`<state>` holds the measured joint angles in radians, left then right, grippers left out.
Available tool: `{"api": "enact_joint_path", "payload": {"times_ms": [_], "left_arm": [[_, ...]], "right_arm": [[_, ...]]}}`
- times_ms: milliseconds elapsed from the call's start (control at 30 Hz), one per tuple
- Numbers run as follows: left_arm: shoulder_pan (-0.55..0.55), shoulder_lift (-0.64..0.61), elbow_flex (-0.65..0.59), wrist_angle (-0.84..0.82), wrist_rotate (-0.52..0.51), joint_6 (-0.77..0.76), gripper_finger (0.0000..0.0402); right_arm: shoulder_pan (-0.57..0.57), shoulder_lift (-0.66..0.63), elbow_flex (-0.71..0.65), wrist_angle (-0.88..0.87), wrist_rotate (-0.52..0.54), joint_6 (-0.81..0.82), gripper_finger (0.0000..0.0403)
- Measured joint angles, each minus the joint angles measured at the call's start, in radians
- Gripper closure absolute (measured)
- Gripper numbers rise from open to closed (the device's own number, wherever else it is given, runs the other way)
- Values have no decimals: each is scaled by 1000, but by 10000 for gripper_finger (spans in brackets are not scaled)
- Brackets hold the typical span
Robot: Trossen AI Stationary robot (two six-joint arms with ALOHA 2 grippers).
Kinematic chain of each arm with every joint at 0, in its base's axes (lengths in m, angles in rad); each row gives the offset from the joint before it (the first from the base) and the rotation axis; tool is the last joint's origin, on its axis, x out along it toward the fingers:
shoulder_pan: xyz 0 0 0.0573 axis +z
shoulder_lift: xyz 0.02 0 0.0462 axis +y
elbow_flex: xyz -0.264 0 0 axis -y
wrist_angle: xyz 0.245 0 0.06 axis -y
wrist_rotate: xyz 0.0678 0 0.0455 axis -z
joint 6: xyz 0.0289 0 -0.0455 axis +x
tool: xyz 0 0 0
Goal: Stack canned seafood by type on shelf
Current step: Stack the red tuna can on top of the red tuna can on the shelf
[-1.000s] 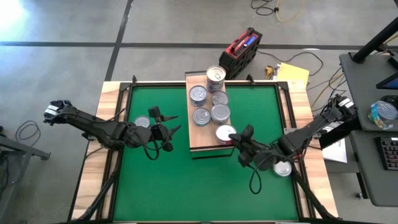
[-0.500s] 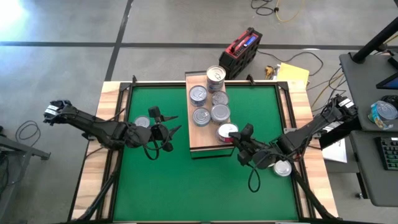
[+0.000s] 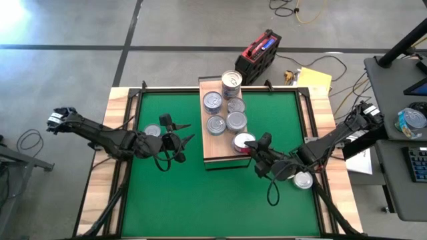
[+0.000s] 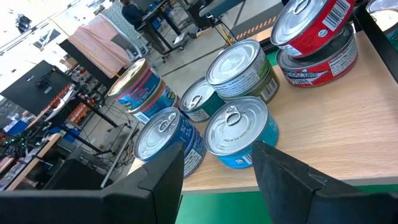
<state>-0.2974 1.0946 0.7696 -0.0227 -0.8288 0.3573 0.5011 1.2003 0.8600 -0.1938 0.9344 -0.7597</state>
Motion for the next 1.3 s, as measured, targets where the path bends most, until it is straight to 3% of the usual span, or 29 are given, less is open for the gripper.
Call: {"api": "enact_joint_path", "payload": {"times_ms": [767,833,1033,1300], "left_arm": [[0,0,0,13,6,0,228],[0,0,0,27,63,0,228],[7,12,0,132,429,68,228],[14,126,0,382,503,187,231]], "right_arm": [[-1,0,2,129,-27,27,83],[-7,0,2,159,-25,27,77],[-28,0,3,169,-22,26,68],[-29,0,3,168,-30,34,67]]}}
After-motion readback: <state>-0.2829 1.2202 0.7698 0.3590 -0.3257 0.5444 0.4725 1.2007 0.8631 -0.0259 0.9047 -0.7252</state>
